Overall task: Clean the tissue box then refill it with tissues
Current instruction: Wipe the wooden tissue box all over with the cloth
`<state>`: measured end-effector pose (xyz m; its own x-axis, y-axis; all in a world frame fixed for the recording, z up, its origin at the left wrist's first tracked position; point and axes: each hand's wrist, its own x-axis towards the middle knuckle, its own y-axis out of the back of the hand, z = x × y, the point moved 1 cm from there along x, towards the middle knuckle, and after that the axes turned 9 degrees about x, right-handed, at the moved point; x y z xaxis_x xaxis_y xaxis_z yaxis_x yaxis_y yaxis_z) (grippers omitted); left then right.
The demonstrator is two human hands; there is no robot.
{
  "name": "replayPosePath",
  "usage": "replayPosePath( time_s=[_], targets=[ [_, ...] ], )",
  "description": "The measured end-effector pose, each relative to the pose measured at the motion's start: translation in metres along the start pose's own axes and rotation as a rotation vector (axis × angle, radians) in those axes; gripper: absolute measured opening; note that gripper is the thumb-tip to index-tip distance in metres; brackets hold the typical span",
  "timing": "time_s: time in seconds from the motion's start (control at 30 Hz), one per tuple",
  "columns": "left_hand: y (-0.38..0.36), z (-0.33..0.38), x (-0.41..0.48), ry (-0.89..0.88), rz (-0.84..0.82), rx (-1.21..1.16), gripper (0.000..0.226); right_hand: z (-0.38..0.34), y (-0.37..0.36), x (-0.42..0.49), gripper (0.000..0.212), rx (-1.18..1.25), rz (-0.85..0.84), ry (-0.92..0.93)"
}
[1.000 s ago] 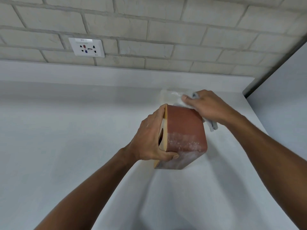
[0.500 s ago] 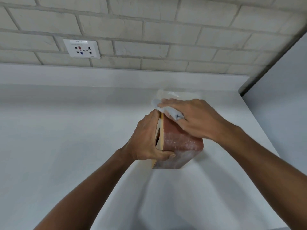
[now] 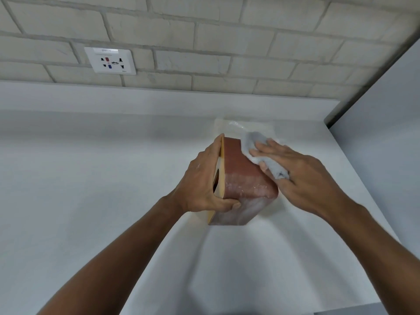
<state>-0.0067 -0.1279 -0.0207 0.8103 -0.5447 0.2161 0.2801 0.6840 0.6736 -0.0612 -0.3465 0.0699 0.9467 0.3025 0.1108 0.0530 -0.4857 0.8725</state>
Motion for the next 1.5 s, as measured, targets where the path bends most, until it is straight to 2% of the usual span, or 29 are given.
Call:
replayPosePath(
  time_s=[0.07,0.17,0.3,0.43,0.53,0.63,0.73,0.83,0.97,1.07,1.13,1.2,1.23,1.33,1.43,1.5],
  targets=[
    [-0.002,-0.002,-0.002,0.007,-0.021,0.020,0.145,-0.006,-0.005,-0.002,0.051,0.002,0.024,-0.015],
    [-0.003,-0.003,-0.003,-0.027,-0.014,0.028,0.134,-0.030,-0.024,-0.013,0.059,0.046,-0.067,0.132],
    [0.003,0.006,-0.001,-0.094,0.040,0.001,0.108,-0.041,-0.020,-0.001,0.065,0.078,-0.067,0.072],
    [0.005,0.013,-0.001,-0.130,0.065,-0.022,0.102,-0.043,-0.018,0.005,0.066,0.017,-0.144,0.157],
    [0.003,0.006,-0.003,-0.095,0.072,-0.015,0.112,-0.043,-0.015,0.010,0.060,0.011,-0.123,0.131],
    [0.004,0.005,-0.006,-0.066,0.057,-0.002,0.112,-0.036,-0.018,0.008,0.061,0.003,-0.150,0.195],
    [0.007,0.009,-0.003,-0.007,0.036,0.003,0.116,-0.020,-0.009,0.009,0.060,0.010,-0.057,0.069],
    [0.005,0.005,-0.002,0.046,-0.006,0.011,0.130,-0.018,-0.012,-0.001,0.067,0.083,-0.073,0.074],
    [0.002,0.002,-0.003,0.050,-0.043,0.036,0.148,-0.005,-0.011,-0.005,0.051,0.065,0.033,0.043],
    [0.003,0.003,-0.004,0.037,-0.039,0.041,0.148,-0.014,-0.016,0.000,0.055,0.076,0.031,0.059],
    [0.004,0.008,-0.004,-0.005,-0.015,0.004,0.133,-0.017,-0.021,-0.004,0.062,0.103,-0.039,0.108],
    [0.006,0.013,-0.004,-0.027,0.019,-0.021,0.114,-0.012,-0.018,0.000,0.052,0.116,-0.014,0.073],
    [0.007,0.015,-0.003,-0.024,0.026,-0.030,0.112,-0.011,-0.015,0.005,0.046,0.119,0.023,0.031],
    [0.002,0.007,-0.004,-0.008,0.009,-0.049,0.131,-0.015,-0.017,0.013,0.044,0.069,0.048,-0.039],
    [0.002,0.007,-0.008,0.031,-0.060,-0.122,0.152,-0.024,-0.019,0.006,0.035,0.280,0.035,-0.078],
    [0.003,0.010,-0.008,0.043,-0.062,-0.194,0.154,-0.026,-0.013,0.004,0.027,0.503,0.060,-0.197]
  ],
)
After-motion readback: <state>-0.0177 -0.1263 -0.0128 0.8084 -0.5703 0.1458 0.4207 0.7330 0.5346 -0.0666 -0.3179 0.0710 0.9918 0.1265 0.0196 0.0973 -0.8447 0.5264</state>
